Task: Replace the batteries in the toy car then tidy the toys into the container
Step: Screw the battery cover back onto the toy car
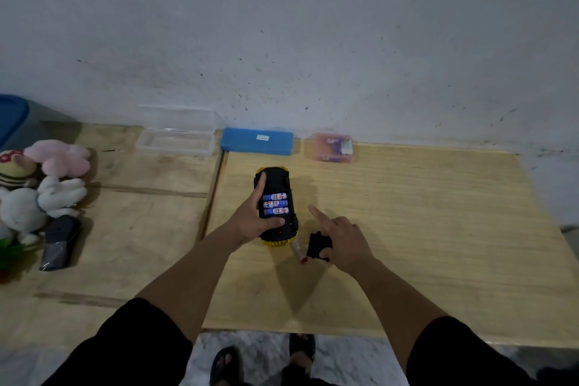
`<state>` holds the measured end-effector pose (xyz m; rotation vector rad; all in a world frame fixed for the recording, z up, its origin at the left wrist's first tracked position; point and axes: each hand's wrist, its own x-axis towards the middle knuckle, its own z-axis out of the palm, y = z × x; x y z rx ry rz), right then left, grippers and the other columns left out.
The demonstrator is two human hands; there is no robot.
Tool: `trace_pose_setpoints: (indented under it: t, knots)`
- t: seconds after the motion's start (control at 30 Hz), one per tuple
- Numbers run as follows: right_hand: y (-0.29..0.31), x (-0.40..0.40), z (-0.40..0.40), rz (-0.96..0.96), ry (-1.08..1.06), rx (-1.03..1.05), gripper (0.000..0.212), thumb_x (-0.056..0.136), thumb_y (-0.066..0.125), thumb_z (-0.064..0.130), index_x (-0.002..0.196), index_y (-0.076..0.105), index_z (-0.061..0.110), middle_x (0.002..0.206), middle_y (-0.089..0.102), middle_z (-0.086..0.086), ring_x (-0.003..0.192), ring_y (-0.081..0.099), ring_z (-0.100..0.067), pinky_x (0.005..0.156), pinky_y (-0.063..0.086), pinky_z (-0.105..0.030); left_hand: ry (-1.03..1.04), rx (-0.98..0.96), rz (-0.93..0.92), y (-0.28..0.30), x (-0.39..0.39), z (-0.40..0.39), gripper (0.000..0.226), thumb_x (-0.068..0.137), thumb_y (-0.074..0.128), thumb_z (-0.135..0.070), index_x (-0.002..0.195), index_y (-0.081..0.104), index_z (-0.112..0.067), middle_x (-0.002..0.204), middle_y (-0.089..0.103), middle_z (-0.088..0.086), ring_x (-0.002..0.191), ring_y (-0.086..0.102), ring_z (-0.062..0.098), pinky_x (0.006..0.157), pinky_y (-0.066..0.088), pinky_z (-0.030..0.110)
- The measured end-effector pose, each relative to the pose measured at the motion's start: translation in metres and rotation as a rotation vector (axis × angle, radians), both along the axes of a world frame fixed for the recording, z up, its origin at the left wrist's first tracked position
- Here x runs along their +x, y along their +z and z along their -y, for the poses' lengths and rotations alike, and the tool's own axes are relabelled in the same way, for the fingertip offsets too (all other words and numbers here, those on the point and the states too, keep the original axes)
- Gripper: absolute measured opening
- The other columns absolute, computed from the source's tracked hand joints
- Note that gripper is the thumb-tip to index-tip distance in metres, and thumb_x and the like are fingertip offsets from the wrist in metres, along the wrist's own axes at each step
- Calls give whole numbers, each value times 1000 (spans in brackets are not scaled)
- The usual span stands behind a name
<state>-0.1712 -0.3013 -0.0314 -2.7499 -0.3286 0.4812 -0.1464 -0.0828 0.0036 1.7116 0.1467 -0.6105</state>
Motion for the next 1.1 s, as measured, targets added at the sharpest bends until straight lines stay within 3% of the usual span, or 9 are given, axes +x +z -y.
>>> trace_pose_setpoints:
  t: [0.2, 0.37, 0.47, 0.57, 0.73, 0.87, 1.1]
  knots:
    - [3, 6, 1, -62, -45, 88, 91, 82, 66, 8, 146, 10, 43, 106, 54, -7, 103, 47, -22, 87, 42, -33, -9, 16, -13, -3, 0, 2, 108, 80, 70, -3, 147, -5, -41, 131, 42, -7, 109, 54, 14, 92, 48, 36]
    - [23, 28, 10, -159, -201, 345, 86, 84, 53, -9, 143, 23, 46, 76, 60, -2, 65, 56, -6, 62, 49, -19, -25, 35, -17, -1, 1, 2, 108, 79, 72, -3, 147, -2, -43, 130, 43, -7, 110, 54, 15, 93, 50, 37]
    - [53, 55, 11, -66, -261, 467, 82, 84, 58, -4, 144, 26, 41, 75, 62, 0, 66, 59, -6, 57, 46, -9, -36, 47, -2, 4, 3, 2, 107, 79, 73, -4, 148, 0, -41, 131, 44, -5, 110, 53, 14, 91, 50, 34]
    - [89, 79, 1, 18, -199, 538, 82, 81, 64, -3, 144, 27, 35, 79, 60, 3, 69, 56, -1, 62, 42, -1, -49, 52, 25, 8, 6, 2, 106, 78, 73, -5, 149, 2, -39, 132, 44, -4, 106, 52, 8, 91, 49, 29]
    - [116, 93, -33, -68, -13, 541, 85, 80, 66, -1, 145, 25, 34, 74, 59, 3, 74, 59, -7, 75, 47, -20, -58, 35, 47, 17, 12, 3, 108, 76, 77, -10, 149, 3, -39, 132, 43, -7, 114, 48, 11, 98, 48, 36]
    - [113, 90, -57, -92, 106, 463, 84, 81, 63, -3, 144, 24, 37, 73, 60, 4, 73, 60, -9, 76, 50, -21, -65, 28, 79, 23, 16, 1, 107, 75, 78, -12, 148, 7, -41, 139, 40, -6, 126, 41, 16, 102, 46, 42]
    - [106, 93, -71, -116, 137, 434, 82, 82, 61, -3, 144, 26, 38, 74, 61, 3, 75, 61, -11, 73, 49, -20, -83, -7, 65, 25, 15, -9, 108, 74, 78, -10, 148, 7, -43, 138, 43, -7, 127, 43, 15, 99, 49, 36]
